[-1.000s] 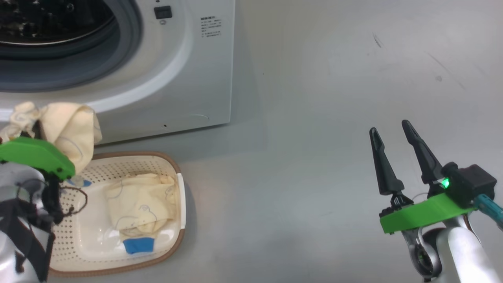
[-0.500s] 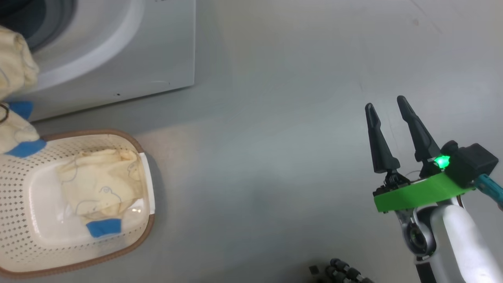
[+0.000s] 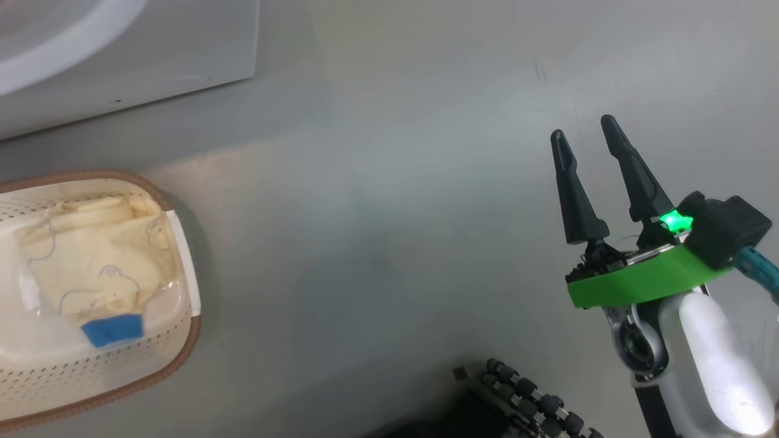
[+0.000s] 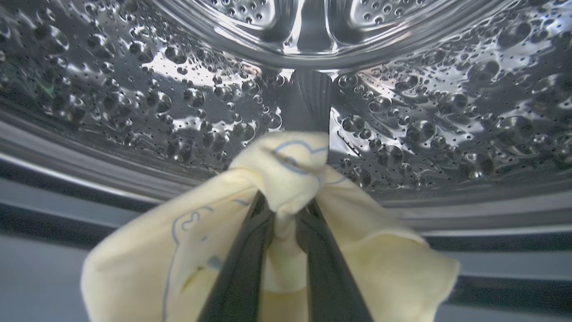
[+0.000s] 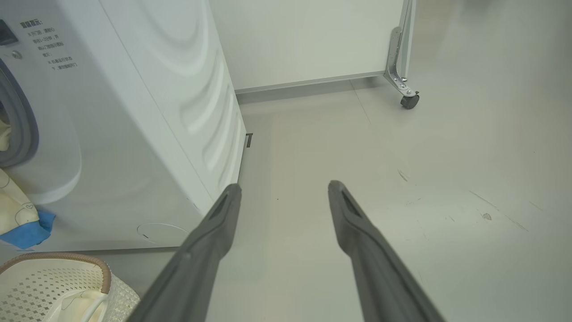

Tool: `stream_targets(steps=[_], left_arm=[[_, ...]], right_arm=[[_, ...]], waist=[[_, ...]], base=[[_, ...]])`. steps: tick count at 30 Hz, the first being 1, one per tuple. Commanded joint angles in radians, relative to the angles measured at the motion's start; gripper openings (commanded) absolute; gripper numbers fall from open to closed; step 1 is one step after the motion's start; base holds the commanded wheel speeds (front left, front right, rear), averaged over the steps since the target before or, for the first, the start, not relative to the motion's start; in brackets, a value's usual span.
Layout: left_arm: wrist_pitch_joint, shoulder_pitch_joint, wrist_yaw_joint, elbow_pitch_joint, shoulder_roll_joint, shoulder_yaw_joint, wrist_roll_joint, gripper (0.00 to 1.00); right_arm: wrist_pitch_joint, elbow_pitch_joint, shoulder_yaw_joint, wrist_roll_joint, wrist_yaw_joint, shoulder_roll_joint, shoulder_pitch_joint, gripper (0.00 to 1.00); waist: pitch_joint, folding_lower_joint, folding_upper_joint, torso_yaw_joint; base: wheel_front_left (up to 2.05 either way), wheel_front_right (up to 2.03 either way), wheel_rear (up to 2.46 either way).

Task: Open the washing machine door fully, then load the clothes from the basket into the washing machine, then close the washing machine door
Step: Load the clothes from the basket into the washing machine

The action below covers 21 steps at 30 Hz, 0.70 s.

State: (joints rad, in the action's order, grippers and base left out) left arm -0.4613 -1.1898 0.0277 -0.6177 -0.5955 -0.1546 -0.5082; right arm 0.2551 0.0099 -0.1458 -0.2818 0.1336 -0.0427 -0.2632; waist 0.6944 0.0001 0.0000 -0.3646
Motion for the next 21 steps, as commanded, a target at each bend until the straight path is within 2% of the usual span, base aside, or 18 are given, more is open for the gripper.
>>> stream_targets(steps=[1, 5, 11, 15, 17, 20, 21], left_arm=[[0.007, -0.050, 0.005, 0.046, -0.073, 0.025, 0.014, 0.00], [0.067, -0.103, 0.004, 0.067, -0.107, 0.022, 0.048, 0.00], [0.249, -0.201, -0.007, 0.070, -0.137, 0.003, 0.120, 0.00], [0.361, -0.251, 0.002, 0.050, -0.142, -0.014, 0.167, 0.00], [0.384, -0.270, 0.015, 0.025, -0.141, -0.015, 0.176, 0.00], [0.361, -0.285, 0.026, -0.032, -0.135, -0.016, 0.171, 0.00], [0.352, -0.288, 0.031, -0.047, -0.131, -0.013, 0.165, 0.17]], right_arm=[[0.006, -0.030, -0.019, -0.012, -0.003, -0.008, -0.003, 1.00], [0.007, -0.033, -0.029, -0.021, -0.003, -0.008, -0.013, 1.00], [0.007, -0.035, -0.043, -0.036, -0.003, -0.008, -0.033, 1.00], [0.007, -0.036, -0.051, -0.045, -0.003, -0.008, -0.044, 1.00], [0.007, -0.034, -0.055, -0.050, -0.003, -0.008, -0.050, 1.00], [0.007, -0.031, -0.059, -0.057, -0.003, -0.008, -0.056, 1.00], [0.007, -0.029, -0.060, -0.058, -0.003, -0.008, -0.057, 1.00]], waist=[[0.020, -0.0001, 0.0000, -0.014], [0.052, -0.0001, 0.0000, -0.028], [0.094, -0.0001, 0.0000, -0.048], [0.116, -0.0001, 0.0000, -0.058], [0.126, -0.0001, 0.0000, -0.063], [0.136, -0.0001, 0.0000, -0.069], [0.138, -0.0001, 0.0000, -0.069]], base=[[0.00, 0.00, 0.00], [0.00, 0.00, 0.00], [0.00, 0.00, 0.00], [0.00, 0.00, 0.00], [0.00, 0.00, 0.00], [0.00, 0.00, 0.00], [0.00, 0.00, 0.00]])
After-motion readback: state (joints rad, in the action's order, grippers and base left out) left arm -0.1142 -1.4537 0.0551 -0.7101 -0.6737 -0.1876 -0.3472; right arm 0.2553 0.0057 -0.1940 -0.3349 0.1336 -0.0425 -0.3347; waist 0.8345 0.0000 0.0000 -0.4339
